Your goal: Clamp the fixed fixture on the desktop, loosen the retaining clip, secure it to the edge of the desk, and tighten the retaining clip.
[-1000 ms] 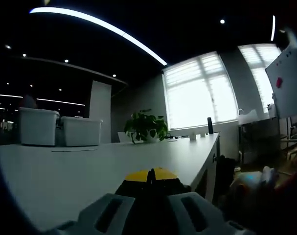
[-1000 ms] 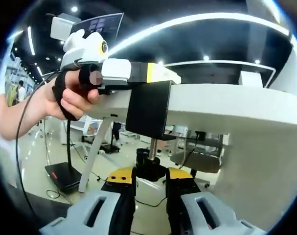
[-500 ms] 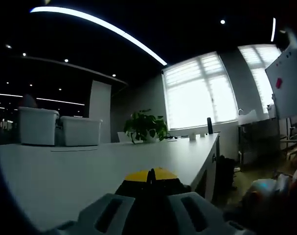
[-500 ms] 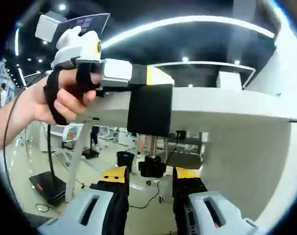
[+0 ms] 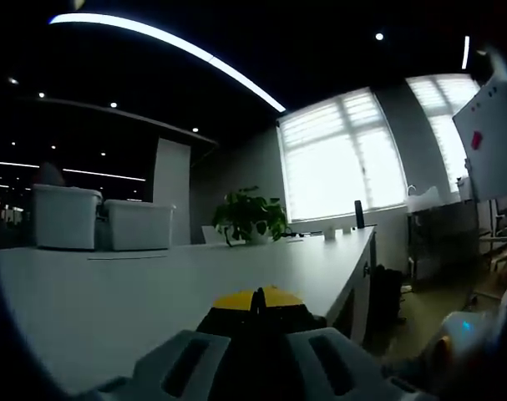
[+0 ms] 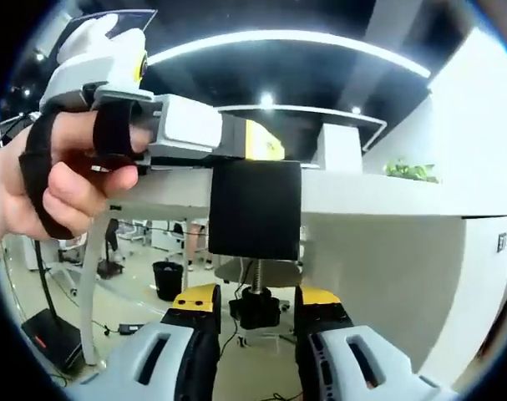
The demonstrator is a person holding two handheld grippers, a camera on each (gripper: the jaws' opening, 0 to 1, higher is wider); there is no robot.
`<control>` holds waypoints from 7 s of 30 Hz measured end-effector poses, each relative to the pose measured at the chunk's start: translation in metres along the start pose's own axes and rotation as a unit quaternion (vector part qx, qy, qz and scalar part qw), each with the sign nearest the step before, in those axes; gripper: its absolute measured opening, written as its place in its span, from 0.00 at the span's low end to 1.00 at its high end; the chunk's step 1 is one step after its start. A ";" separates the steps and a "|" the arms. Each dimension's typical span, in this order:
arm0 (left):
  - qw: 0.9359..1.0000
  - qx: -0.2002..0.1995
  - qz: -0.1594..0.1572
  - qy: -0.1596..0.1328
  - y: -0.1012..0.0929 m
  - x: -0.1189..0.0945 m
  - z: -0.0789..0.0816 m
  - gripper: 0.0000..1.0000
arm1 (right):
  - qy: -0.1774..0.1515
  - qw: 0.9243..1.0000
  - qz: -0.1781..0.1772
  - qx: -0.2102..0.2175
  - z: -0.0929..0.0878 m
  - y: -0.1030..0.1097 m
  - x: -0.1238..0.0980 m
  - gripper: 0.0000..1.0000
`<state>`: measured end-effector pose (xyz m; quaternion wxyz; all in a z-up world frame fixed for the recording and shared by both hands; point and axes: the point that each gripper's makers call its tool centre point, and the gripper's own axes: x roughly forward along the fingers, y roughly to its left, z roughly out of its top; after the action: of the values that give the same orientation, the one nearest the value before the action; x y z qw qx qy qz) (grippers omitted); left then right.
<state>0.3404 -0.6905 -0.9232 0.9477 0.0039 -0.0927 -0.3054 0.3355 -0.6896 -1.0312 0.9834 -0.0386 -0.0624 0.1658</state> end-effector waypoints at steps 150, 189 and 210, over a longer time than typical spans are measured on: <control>0.995 -0.002 0.103 -0.005 0.014 -0.004 0.001 0.01 | -0.047 0.963 0.265 0.015 0.012 0.012 0.008 0.14; 0.991 0.031 0.129 0.023 0.020 0.001 -0.001 0.01 | 0.001 0.971 0.240 -0.005 -0.005 0.011 0.006 0.28; 0.991 0.026 0.125 0.027 0.018 0.000 0.000 0.01 | -0.032 0.895 0.446 -0.002 -0.004 0.019 0.004 0.25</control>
<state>0.3504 -0.6758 -0.9223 0.9802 0.0250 -0.0749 -0.1818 0.3340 -0.6708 -1.0362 0.8038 -0.0585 -0.0705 0.5878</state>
